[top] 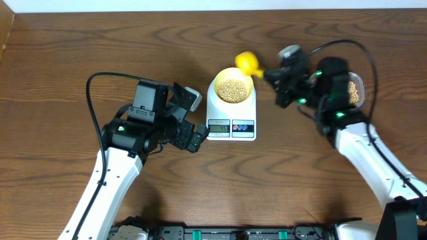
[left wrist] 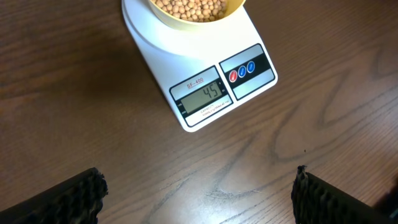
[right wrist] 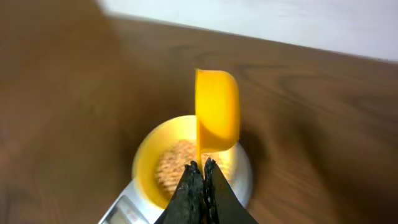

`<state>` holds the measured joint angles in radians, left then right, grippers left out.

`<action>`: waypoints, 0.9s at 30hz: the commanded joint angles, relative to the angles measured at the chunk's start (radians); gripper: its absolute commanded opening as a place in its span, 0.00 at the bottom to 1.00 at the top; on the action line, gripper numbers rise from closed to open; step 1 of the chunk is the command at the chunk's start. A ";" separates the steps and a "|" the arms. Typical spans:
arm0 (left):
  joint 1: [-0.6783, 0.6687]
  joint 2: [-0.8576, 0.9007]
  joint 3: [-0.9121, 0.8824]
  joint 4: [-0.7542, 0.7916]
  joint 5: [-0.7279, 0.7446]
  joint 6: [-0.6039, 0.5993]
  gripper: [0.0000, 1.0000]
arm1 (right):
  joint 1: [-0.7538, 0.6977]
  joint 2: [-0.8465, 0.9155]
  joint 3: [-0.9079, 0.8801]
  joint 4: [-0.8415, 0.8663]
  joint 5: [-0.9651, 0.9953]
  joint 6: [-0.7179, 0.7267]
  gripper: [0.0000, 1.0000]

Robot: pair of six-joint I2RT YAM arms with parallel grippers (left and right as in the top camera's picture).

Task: Scoop item into bowl and weigh 50g on scale
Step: 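Carry the yellow scoop with the right gripper back to the bean tub, then dip the yellow scoop into the soybean tub with the right gripper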

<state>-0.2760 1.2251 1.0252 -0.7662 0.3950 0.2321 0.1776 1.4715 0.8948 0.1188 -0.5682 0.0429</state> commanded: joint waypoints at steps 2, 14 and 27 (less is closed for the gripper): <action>-0.002 0.004 0.001 -0.003 0.016 -0.009 0.98 | -0.216 -0.080 0.008 0.003 -0.010 0.196 0.01; -0.002 0.004 0.001 -0.003 0.016 -0.008 0.98 | -0.428 -0.175 0.005 -0.512 0.204 -0.202 0.01; -0.002 0.004 0.001 -0.003 0.016 -0.008 0.98 | -0.363 -0.058 0.004 -0.519 0.369 -0.239 0.01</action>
<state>-0.2768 1.2255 1.0252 -0.7662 0.3958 0.2321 -0.2020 1.3884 0.9001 -0.4046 -0.2264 -0.1711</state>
